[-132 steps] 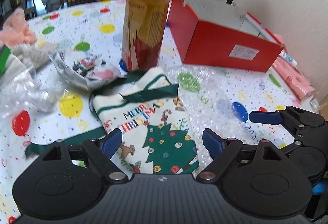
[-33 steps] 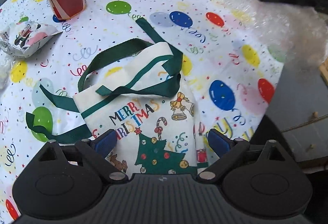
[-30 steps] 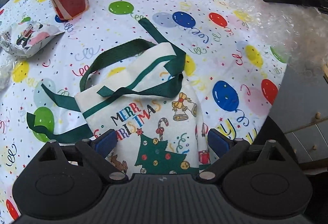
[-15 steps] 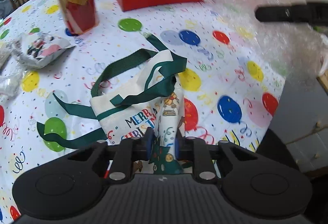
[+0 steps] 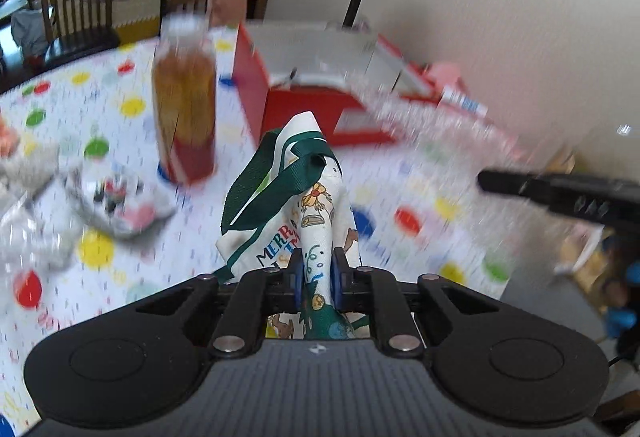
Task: Organize soft objects
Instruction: 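Carry the tote bag and bubble wrap with both grippers over the red box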
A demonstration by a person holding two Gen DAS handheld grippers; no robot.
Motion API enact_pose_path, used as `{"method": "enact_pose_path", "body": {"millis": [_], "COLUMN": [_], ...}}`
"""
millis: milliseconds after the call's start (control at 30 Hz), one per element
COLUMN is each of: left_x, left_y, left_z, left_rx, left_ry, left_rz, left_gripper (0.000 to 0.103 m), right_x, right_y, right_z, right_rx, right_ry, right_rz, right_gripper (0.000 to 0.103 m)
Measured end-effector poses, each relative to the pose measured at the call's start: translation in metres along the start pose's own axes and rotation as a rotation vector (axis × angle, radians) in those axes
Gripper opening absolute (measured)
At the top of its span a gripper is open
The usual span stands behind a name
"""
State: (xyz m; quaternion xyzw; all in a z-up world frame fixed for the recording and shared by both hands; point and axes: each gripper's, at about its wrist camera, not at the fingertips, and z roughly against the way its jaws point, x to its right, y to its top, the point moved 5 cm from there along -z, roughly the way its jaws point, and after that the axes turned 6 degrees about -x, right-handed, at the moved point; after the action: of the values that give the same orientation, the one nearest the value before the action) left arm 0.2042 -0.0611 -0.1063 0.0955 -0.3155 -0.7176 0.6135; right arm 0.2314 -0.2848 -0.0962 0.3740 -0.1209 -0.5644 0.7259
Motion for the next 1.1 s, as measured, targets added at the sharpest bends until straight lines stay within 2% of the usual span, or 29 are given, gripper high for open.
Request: {"method": "enact_pose_path", "body": {"millis": [167, 500, 667, 867, 1100], "left_x": [0.014, 0.04, 0.049, 0.055, 0.054], "left_y": [0.034, 0.108, 0.146, 0.186, 0.22], "left_z": [0.023, 0.034, 0.028, 0.015, -0.014], "left_rx": [0.081, 0.165, 0.194, 0.217, 0.211], "left_ry": [-0.035, -0.073, -0.056, -0.048, -0.082], "left_rz": [-0.025, -0.089, -0.11, -0.112, -0.081], "left_gripper": [0.013, 0.013, 0.013, 0.013, 0.013], "right_x": [0.005, 0.028, 0.04, 0.055, 0.082], "right_y": [0.022, 0.067, 0.087, 0.112, 0.134], "right_z": [0.012, 0.018, 0.016, 0.005, -0.025], "right_rx": [0.049, 0.081, 0.066, 0.043, -0.018], "right_ry": [-0.015, -0.037, -0.032, -0.064, -0.068], "right_rz": [0.015, -0.006, -0.031, -0.015, -0.035], "right_gripper": [0.011, 0.01, 0.01, 0.01, 0.01]}}
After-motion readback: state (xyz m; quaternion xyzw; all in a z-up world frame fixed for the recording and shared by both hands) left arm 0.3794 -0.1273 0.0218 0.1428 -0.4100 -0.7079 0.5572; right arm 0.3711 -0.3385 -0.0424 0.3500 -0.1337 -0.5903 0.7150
